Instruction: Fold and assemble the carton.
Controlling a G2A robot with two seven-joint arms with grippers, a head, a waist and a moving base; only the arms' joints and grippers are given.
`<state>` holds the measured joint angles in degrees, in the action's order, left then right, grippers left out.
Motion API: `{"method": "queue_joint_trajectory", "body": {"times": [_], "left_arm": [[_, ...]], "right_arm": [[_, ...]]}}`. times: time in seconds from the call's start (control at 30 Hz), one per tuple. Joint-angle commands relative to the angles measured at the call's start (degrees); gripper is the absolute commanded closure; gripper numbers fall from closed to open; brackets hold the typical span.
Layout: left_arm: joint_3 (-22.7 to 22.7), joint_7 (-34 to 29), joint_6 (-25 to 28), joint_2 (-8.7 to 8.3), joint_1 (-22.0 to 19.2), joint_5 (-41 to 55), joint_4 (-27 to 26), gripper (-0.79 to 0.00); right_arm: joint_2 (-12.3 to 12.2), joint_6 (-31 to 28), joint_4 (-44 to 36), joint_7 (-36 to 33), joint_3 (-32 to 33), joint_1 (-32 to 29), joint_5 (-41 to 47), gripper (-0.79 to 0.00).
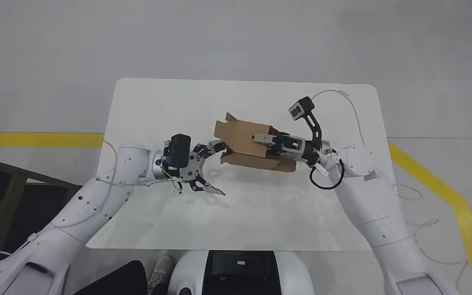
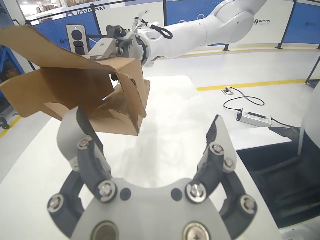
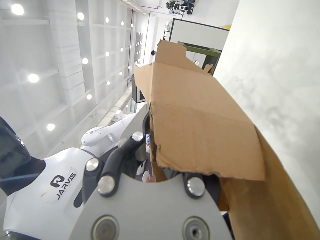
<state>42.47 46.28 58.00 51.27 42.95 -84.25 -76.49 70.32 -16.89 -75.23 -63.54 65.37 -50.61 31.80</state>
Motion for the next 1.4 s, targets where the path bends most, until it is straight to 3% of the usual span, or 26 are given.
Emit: {"method": "queue_joint_trajectory", "body": {"times": [0.0,0.97,1.03,1.13,1.3,1.37], "left_arm": [[-0.49,0.00,0.00,-0.07,-0.39,0.20,0.07,-0.785],[-6.69,0.00,0.00,-2.86,-4.36,7.81,-0.32,-0.785],[-6.97,0.00,0.00,-3.03,-4.51,8.06,-0.28,-0.702],[-7.43,0.00,0.00,-3.22,-4.77,8.49,-0.22,-0.646],[-8.28,0.00,0.00,-3.41,-5.28,9.24,-0.23,-0.388],[-8.61,0.00,0.00,-3.48,-5.51,9.37,-0.25,-0.391]], "right_arm": [[0.04,0.01,0.10,-0.31,-0.27,0.13,0.01,0.000],[0.12,0.63,-1.32,-3.40,-2.61,0.84,-1.17,0.000],[0.11,0.70,-1.50,-3.59,-2.64,0.83,-1.06,0.000],[0.07,0.76,-1.81,-3.86,-2.70,0.78,-1.13,0.000],[-0.03,1.05,-2.82,-4.31,-2.76,0.49,-1.37,0.000],[-0.11,1.20,-3.15,-4.41,-2.66,0.38,-1.58,0.000]]}}
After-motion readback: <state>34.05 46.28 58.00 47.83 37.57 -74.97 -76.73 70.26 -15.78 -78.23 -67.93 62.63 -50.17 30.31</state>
